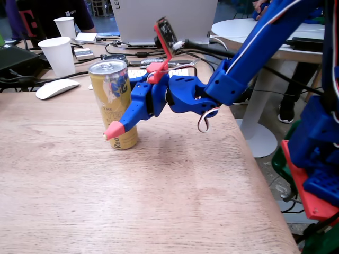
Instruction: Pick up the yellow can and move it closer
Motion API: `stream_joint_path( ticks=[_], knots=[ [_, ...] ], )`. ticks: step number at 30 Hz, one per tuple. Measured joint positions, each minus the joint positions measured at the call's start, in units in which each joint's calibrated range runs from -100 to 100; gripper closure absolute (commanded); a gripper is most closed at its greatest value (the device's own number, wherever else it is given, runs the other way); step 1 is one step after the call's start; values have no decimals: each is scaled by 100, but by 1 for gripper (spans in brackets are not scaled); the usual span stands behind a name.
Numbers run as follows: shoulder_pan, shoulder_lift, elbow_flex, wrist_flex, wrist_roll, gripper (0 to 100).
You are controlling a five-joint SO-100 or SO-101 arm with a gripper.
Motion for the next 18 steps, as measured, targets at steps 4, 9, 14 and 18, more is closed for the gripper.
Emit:
stream_joint_path(
  ticks=[4,9,14,18],
  knots=[
    [0,0,-9,0,0,20],
    [0,121,-81,0,0,20],
    [-9,467,-577,0,0,20],
    [-9,467,-586,0,0,20]
  ],
)
